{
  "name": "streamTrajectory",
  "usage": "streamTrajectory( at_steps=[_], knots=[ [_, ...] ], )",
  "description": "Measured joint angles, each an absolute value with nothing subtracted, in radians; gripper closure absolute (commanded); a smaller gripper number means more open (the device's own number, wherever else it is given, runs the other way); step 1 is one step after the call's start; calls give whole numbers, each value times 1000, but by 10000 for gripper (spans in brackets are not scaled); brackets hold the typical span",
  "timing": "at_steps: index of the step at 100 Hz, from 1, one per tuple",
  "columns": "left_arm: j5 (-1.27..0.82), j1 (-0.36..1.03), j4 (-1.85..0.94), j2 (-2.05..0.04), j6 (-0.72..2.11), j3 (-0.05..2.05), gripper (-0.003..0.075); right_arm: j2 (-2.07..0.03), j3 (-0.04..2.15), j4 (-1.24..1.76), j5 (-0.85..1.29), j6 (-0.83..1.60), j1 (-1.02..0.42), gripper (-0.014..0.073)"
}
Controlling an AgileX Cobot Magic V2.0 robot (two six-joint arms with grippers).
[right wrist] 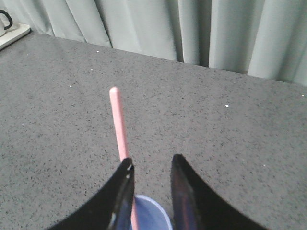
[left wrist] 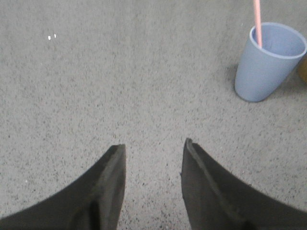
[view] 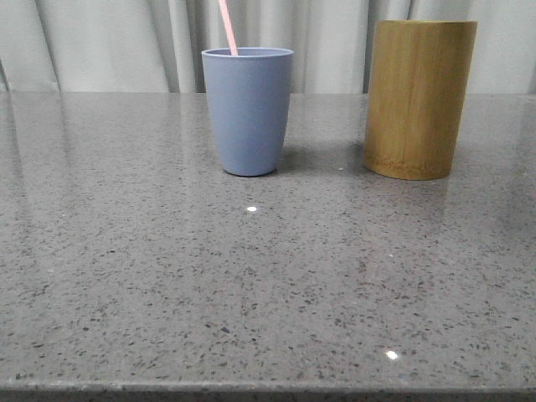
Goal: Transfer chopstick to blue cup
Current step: 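Open the right gripper to release the stick and withdraw upward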
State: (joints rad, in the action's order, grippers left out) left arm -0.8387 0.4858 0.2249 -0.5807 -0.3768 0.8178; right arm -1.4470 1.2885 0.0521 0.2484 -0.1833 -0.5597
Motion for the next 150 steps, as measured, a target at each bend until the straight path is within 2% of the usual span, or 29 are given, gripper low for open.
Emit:
streamTrajectory(
  at_steps=[14,21,47,54,113,150],
  knots=[
    [-837,486,239,-539,-377,818,499,-1337,1172,50,248,-185,-533,376],
    [-837,486,240,-521,-377,818,539,-1278,1110,43,248,-185,-526,410],
    [-837,486,243,-472,-377,818,707,-1063,890,33,248,-185,-526,669],
    [-835,486,246,-459,-377,810,740,-1001,839,32,248,-185,-526,652],
    [-745,486,248,-226,-377,605,739,-464,437,28,192,-185,-526,653],
    [-741,486,248,-174,-377,576,739,-373,383,28,176,-185,-526,653]
  ],
)
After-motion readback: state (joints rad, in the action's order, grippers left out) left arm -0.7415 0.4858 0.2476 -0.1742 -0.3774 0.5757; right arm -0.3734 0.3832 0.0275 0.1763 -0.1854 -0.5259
